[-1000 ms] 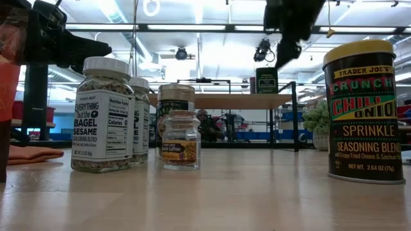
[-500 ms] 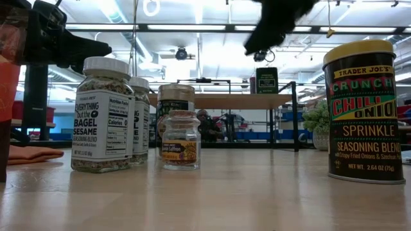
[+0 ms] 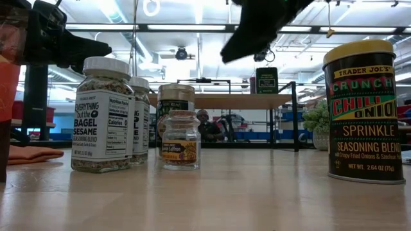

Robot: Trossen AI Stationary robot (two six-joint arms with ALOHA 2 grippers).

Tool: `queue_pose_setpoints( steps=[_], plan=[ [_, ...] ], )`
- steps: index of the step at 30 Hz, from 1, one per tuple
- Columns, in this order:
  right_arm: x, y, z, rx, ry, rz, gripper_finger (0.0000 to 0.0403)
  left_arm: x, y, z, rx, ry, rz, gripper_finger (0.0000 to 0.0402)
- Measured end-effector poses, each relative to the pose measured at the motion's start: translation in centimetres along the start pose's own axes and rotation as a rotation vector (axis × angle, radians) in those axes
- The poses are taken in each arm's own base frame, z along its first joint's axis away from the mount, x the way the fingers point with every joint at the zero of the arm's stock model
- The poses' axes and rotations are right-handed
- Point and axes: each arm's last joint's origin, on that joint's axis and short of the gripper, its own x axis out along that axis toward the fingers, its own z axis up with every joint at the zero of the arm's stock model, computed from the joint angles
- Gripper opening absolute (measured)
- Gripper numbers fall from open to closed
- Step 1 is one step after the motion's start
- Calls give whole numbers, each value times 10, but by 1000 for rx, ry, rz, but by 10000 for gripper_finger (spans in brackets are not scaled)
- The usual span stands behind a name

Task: Shelf spices
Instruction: Put the gold seasoning bottle on the shelf

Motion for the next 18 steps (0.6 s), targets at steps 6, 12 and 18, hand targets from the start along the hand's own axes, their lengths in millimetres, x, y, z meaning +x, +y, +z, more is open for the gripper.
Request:
queue_pose_setpoints(
  steps=[6, 12, 18],
  plan=[
    [20, -1, -11, -9, 80, -18, 234, 0, 0, 0, 0, 0, 0, 92],
    [23, -7, -13, 11, 90, -33, 231, 0, 0, 0, 0, 0, 0, 92],
    [23, -14, -13, 23, 96, -49, 231, 0, 0, 2, -1, -23, 2, 92]
  ],
)
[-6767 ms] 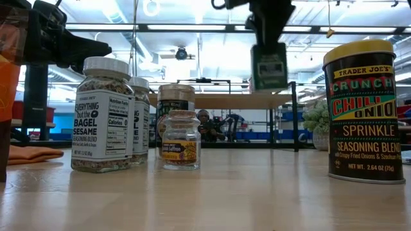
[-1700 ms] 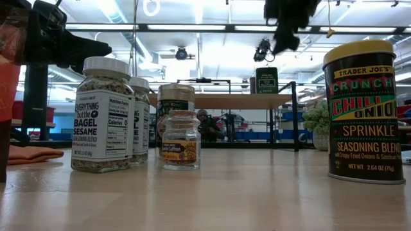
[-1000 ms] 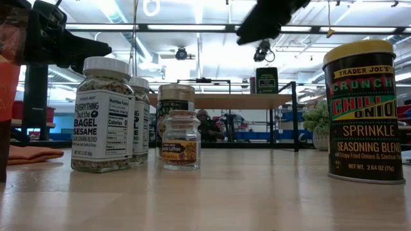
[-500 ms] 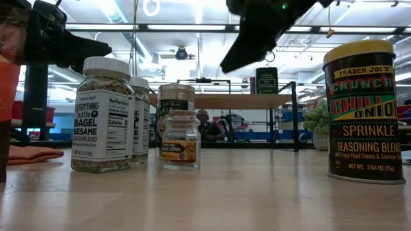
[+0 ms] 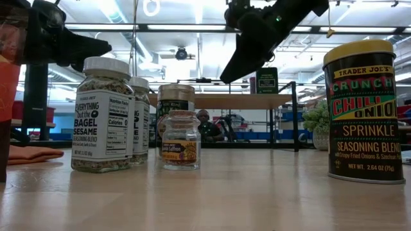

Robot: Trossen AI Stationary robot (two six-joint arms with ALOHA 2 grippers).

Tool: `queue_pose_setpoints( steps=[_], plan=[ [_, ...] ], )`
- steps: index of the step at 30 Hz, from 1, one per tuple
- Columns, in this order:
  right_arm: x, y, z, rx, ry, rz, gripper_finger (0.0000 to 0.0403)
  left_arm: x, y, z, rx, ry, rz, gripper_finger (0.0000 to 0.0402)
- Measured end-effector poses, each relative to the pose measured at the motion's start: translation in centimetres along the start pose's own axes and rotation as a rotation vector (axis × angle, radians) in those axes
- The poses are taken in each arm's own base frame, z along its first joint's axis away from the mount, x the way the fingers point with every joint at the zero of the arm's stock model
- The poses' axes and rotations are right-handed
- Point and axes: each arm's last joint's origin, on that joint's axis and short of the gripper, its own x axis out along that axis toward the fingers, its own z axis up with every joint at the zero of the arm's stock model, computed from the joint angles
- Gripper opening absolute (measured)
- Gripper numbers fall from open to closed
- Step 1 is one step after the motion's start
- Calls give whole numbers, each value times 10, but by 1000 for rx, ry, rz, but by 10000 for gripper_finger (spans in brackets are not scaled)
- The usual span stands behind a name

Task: Shelf spices
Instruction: Put the gold seasoning bottle on the shelf

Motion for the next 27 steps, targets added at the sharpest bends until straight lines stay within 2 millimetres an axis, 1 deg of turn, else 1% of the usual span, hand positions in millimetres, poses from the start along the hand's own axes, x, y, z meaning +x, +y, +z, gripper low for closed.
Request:
queue_pose_setpoints(
  steps=[8, 13, 15, 17, 19, 22, 25, 27],
  plan=[
    [3, -13, 1, 50, 2, -29, 230, -1, 1, 11, -18, -111, 9, 92],
    [5, -20, 0, 164, 8, -47, 230, -1, 1, 14, -148, -141, 2, 92],
    [5, -21, -2, 187, 33, -52, 230, -1, 1, 17, -178, -117, -16, 92],
    [4, -21, -8, 203, 89, -58, 230, -1, 0, 24, -199, -103, -56, 92],
    [2, -20, -15, 227, 165, -67, 230, 0, 0, 35, -218, -82, -70, 92],
    [-2, -17, -28, 285, 290, -93, 229, 4, -1, 50, -238, 14, -87, 92],
    [-8, -13, -39, 328, 405, -128, 229, 15, -3, 69, -241, 97, -108, 92],
    [-12, -10, -46, 349, 477, -158, 229, 26, -6, 79, -237, 153, -123, 92]
  ],
)
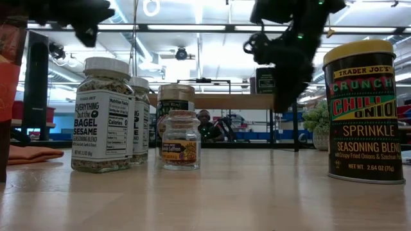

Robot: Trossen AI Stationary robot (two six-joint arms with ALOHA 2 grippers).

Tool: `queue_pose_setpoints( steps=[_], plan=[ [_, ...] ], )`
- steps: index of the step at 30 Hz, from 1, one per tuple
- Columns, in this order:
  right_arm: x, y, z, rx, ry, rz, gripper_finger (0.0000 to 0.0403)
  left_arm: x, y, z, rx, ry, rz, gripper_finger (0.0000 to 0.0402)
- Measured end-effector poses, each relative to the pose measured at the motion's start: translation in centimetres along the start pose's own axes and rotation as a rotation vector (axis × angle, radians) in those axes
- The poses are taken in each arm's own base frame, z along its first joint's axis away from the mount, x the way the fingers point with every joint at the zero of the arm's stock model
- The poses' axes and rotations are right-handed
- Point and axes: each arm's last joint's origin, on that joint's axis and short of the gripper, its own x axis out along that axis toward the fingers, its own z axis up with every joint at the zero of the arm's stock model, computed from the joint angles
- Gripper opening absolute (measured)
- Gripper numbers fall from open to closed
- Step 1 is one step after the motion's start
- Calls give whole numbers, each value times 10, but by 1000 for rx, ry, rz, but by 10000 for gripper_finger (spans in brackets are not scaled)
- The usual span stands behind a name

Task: Shelf spices
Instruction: Put the gold seasoning bottle on the shelf

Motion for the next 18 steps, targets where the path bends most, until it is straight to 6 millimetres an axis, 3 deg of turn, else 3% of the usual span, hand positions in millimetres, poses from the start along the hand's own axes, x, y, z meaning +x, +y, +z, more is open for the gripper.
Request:
queue_pose_setpoints(
  steps=[9, 18],
  plan=[
    [-10, 12, -25, -18, 18, -171, 229, 66, -21, 24, 49, 351, -8, 92],
    [-18, 38, -37, 10, -70, -113, 229, 111, -29, 20, 54, 438, -49, 92]
  ],
)
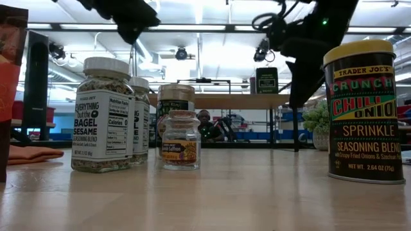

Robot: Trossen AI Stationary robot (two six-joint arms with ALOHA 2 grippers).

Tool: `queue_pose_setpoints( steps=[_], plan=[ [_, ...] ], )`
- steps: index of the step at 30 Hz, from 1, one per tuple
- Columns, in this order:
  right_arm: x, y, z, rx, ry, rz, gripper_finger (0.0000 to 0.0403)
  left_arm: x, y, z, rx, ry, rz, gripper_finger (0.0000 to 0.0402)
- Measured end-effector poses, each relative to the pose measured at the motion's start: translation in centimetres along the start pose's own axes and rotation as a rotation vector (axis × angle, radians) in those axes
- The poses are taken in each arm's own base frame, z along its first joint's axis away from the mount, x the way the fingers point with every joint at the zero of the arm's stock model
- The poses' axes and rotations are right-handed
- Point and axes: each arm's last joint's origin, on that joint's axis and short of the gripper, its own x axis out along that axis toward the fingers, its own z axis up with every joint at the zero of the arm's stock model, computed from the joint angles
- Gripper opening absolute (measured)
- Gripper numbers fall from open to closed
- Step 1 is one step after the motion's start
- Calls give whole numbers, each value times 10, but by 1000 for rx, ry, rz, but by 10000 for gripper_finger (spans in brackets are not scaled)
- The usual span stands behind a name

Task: Shelf spices
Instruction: Put the gold seasoning bottle on the shelf

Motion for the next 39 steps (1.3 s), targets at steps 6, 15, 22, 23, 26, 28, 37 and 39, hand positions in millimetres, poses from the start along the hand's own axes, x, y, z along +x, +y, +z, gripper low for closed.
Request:
queue_pose_setpoints(
  steps=[6, 15, 22, 23, 26, 28, 37, 39],
  plan=[
    [-9, 11, -11, 1, -56, -13, 229, 11, 3, 2, 6, 33, 42, 116],
    [-13, 16, -16, 31, -90, -18, 229, 11, 7, 5, -2, 7, 123, 252],
    [-13, 16, -15, 53, -100, -13, 229, 11, 6, 8, 34, -19, 123, 363],
    [-13, 17, -14, 58, -109, -16, 229, 11, 6, 8, 22, -24, 126, 372],
    [-13, 17, -13, 62, -124, -17, 229, 11, 6, 11, -22, -56, 127, 387],
    [-13, 17, -13, 61, -124, -18, 229, 11, 6, 12, -27, -72, 124, 389],
    [-13, 17, -13, 43, -125, -17, 229, 15, 8, 10, 3, -61, 185, 390],
    [-13, 17, -13, 42, -125, -17, 229, 15, 8, 10, -6, -60, 195, 390]
  ],
)
